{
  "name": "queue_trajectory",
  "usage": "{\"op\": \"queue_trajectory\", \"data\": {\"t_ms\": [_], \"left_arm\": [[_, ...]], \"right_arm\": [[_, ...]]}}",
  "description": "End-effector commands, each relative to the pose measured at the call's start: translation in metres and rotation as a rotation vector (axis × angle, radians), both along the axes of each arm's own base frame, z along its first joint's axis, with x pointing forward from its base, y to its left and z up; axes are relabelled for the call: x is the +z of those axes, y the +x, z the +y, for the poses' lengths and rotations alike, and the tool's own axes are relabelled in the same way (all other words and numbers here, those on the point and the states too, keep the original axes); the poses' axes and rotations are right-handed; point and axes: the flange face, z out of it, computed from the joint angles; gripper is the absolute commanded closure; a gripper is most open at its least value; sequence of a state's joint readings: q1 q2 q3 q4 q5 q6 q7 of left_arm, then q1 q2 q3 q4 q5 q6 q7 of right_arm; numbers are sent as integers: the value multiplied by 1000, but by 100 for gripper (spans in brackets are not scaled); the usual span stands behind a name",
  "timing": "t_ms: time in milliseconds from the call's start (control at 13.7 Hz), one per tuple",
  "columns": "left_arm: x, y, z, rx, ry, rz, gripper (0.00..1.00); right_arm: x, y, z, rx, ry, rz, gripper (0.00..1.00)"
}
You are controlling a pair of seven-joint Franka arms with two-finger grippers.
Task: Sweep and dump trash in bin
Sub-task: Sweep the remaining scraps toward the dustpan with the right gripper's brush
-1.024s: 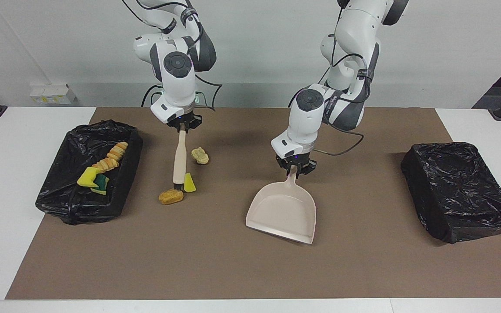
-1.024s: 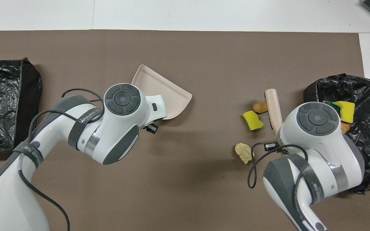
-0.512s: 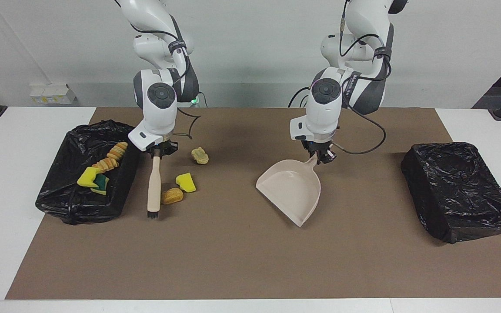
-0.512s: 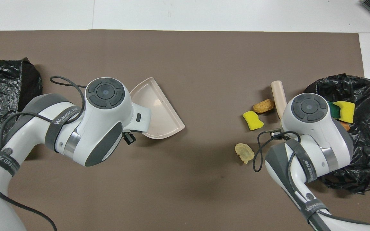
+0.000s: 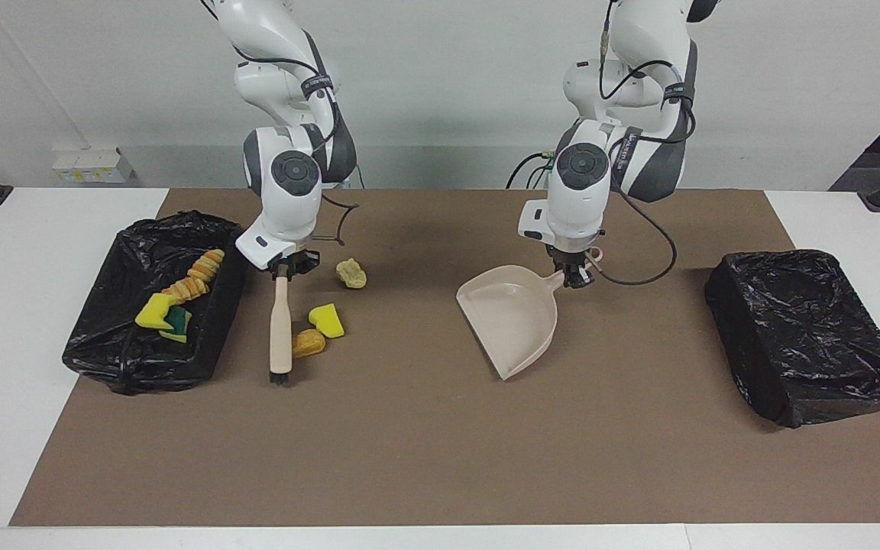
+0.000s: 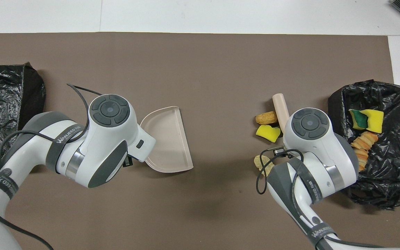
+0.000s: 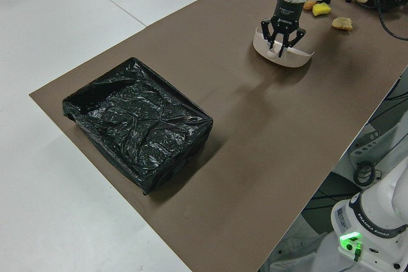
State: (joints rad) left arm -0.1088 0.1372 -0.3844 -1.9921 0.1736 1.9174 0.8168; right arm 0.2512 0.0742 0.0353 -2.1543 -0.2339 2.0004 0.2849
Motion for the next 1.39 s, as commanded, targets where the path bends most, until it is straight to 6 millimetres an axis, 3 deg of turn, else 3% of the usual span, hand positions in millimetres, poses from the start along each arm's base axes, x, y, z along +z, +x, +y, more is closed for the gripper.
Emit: {"op": "queue_trajectory", "data": {"t_ms": [0, 439, 804, 951, 1316], "left_arm": [[-2, -8, 3, -37, 0, -29, 100], [-3, -19, -8, -56, 0, -39, 100], [-10, -19, -3, -49, -7, -44, 100], [-23, -26, 0, -52, -1, -30, 100], [-23, -20, 1, -50, -28, -65, 100]], "right_arm": [[-7, -1, 28, -54, 32, -4, 100], [-17, -3, 134, -184, 122, -10, 100], [-15, -21, 181, -156, 293, 58, 100], [-14, -34, 204, -203, 375, 97, 100], [1, -41, 244, -311, 580, 109, 100]]}}
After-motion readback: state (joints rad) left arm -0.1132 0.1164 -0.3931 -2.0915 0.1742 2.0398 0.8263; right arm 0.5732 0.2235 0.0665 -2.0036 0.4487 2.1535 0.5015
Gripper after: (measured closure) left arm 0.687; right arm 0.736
